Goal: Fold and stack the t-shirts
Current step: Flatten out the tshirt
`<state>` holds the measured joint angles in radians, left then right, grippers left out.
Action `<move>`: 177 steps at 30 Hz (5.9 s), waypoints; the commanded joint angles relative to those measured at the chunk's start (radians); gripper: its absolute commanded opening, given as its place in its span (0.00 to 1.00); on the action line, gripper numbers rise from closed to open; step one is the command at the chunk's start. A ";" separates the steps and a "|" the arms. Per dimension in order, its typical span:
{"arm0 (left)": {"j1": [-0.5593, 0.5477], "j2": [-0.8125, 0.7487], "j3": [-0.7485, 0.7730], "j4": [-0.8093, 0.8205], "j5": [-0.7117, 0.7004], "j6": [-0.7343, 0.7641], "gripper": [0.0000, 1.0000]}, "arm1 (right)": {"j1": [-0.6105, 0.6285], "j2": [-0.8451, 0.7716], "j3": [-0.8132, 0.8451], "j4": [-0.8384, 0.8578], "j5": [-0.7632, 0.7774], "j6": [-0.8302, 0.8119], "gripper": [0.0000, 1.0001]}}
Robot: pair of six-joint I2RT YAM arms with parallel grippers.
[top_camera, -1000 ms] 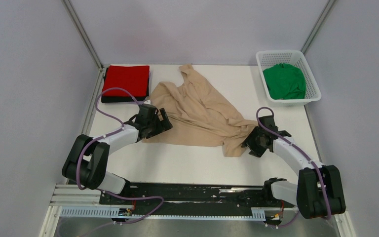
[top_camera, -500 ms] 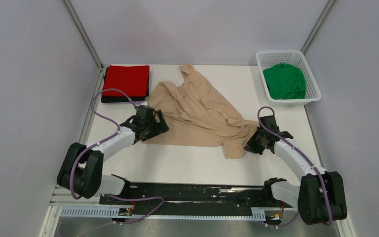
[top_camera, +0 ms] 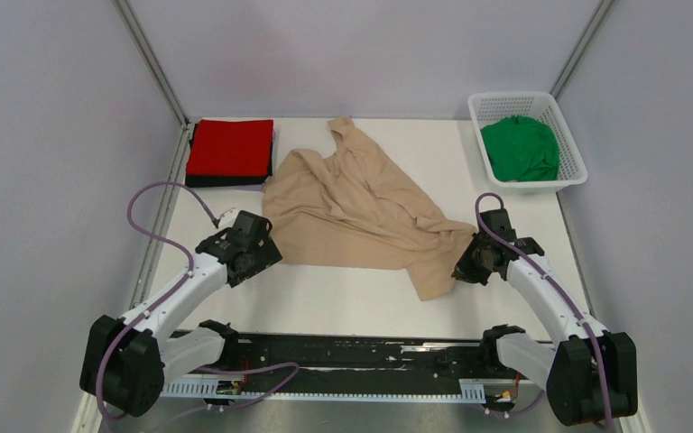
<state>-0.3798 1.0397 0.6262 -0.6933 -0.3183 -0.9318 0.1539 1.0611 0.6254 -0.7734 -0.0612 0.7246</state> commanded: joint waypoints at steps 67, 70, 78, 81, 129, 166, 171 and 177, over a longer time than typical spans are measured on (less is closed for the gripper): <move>0.086 0.340 -0.005 0.464 0.077 -0.163 0.60 | 0.004 -0.013 0.000 0.065 0.019 -0.058 0.00; 0.086 0.364 -0.004 0.493 0.085 -0.170 0.51 | 0.004 -0.013 -0.001 0.065 0.018 -0.058 0.00; 0.087 0.381 0.051 0.454 0.065 -0.130 0.00 | 0.003 -0.031 0.001 0.074 0.040 -0.053 0.00; 0.087 0.301 0.064 0.422 0.083 -0.099 0.00 | 0.003 -0.073 0.027 0.073 0.056 -0.055 0.00; 0.087 0.014 0.814 0.239 -0.231 0.355 0.00 | 0.003 -0.103 0.976 0.096 0.308 -0.340 0.00; 0.039 0.386 0.257 0.509 0.272 0.224 1.00 | -0.005 0.572 0.438 0.510 -0.157 -0.180 1.00; 0.039 0.401 0.177 0.532 0.227 0.224 1.00 | -0.005 0.718 0.514 0.564 -0.137 -0.159 1.00; 0.039 0.453 0.135 0.546 0.199 0.222 1.00 | -0.004 0.894 0.714 0.605 -0.103 -0.149 1.00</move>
<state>-0.3443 1.4658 0.7815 -0.2089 -0.0887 -0.6937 0.1493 1.8744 1.1900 -0.2787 -0.1925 0.5564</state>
